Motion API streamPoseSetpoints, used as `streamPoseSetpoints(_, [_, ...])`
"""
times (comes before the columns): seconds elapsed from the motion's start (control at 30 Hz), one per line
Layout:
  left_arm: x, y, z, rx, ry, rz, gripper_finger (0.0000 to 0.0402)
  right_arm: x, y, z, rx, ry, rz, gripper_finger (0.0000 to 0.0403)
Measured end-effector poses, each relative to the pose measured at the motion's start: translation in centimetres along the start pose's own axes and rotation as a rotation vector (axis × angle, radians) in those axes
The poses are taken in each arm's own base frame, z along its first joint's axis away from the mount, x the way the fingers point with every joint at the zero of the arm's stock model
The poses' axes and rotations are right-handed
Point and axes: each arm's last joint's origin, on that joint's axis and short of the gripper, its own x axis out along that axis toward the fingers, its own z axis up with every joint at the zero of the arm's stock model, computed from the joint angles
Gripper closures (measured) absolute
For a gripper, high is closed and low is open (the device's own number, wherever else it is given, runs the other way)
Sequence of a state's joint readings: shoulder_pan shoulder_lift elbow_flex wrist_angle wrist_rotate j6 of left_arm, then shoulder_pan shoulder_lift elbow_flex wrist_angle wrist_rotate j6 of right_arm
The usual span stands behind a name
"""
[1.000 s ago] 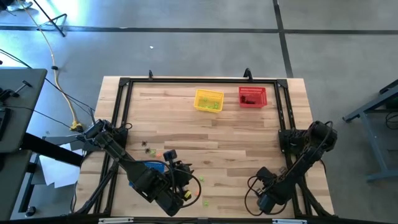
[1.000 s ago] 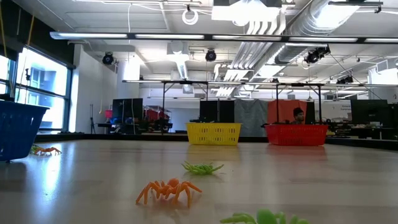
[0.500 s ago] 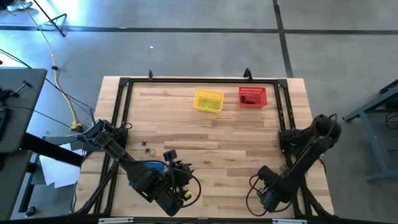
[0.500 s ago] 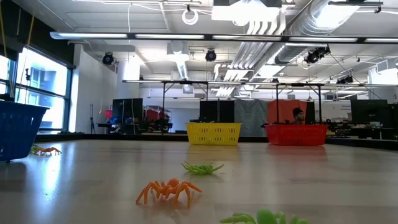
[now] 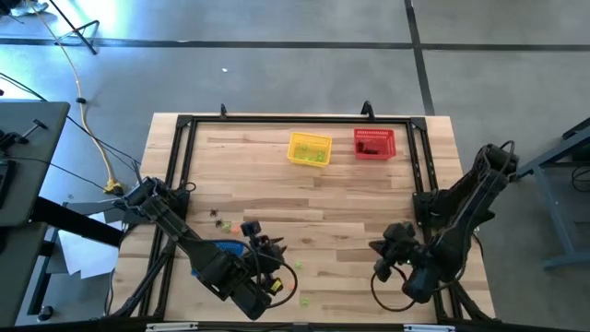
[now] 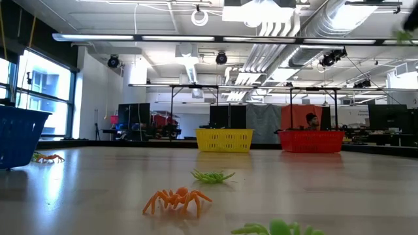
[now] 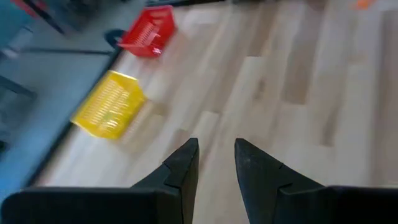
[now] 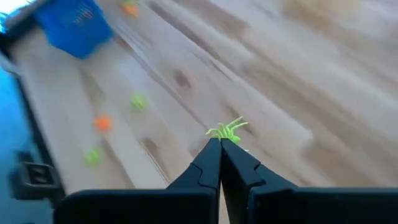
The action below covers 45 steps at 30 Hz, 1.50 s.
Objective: Sort Halloween decoration
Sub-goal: Put the green spider toy into the yellow bin
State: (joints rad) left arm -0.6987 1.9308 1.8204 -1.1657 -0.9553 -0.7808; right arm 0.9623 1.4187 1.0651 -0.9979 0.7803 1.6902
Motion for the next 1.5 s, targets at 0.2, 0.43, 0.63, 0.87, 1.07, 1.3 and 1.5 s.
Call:
streamPoseSetpoints(0.2, [2.0,0.2,-0.8,0.032,-0.083,0.140,0.0311,0.0,2.4,1.3,-0.101,-0.208,0.162,0.0403])
streamPoseSetpoints(0.43, [3.2,0.1,0.7,-0.052,-0.228,0.237,0.0311,-0.5,5.3,2.9,-0.257,-0.389,0.279,0.0403])
streamPoseSetpoints(0.63, [2.8,-0.7,2.0,-0.179,-0.326,0.231,0.0311,-0.3,5.7,3.7,-0.360,-0.432,0.263,0.0403])
streamPoseSetpoints(0.87, [2.9,-1.1,2.6,-0.243,-0.304,0.119,0.0311,0.0,5.7,4.0,-0.426,-0.445,0.237,0.0403])
streamPoseSetpoints(1.07, [4.2,-2.2,4.0,0.007,-0.221,-0.308,0.0311,0.0,5.7,3.9,-0.443,-0.441,0.238,0.0403])
streamPoseSetpoints(1.3, [6.0,-2.1,5.7,0.111,-0.328,-0.510,0.0311,-0.2,5.7,3.7,-0.444,-0.435,0.247,0.0403])
streamPoseSetpoints(1.5, [7.4,-0.8,5.8,0.071,-0.283,-0.327,0.0311,-0.3,5.7,3.5,-0.446,-0.416,0.268,0.0403])
